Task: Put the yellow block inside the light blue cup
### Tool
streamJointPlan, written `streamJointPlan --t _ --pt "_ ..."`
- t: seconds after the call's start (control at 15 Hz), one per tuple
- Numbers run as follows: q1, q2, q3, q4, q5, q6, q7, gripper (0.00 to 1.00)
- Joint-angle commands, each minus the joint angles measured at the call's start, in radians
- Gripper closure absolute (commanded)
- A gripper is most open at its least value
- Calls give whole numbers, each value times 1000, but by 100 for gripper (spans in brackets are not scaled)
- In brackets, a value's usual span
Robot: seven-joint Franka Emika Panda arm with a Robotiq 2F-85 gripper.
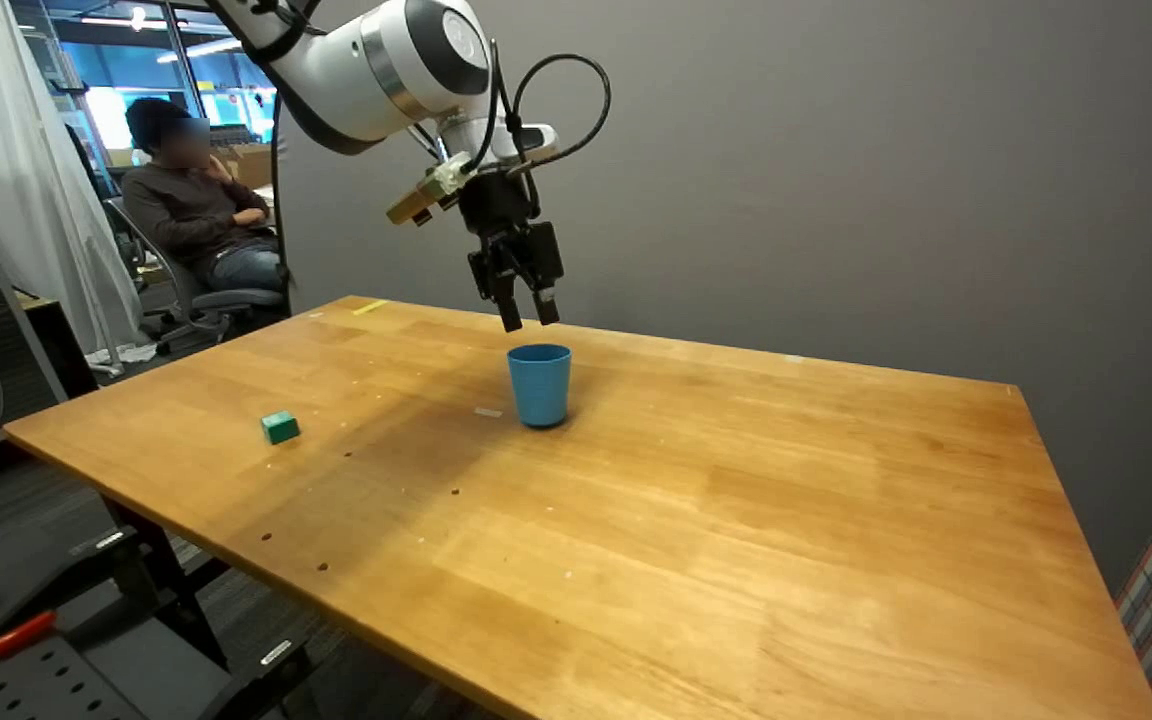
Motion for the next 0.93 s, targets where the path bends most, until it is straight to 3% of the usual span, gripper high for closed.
streamJointPlan --t 0.0,0.27,0.53,0.6,0.87 --pt "6 -149 20 -84 16 79 -22 0" --pt "-13 -302 84 -93 90 114 -145 0" --pt "-28 -462 149 -74 324 32 -381 0" --pt "-23 -370 138 -40 235 58 -271 0" --pt "-27 -455 157 -58 297 21 -345 0"
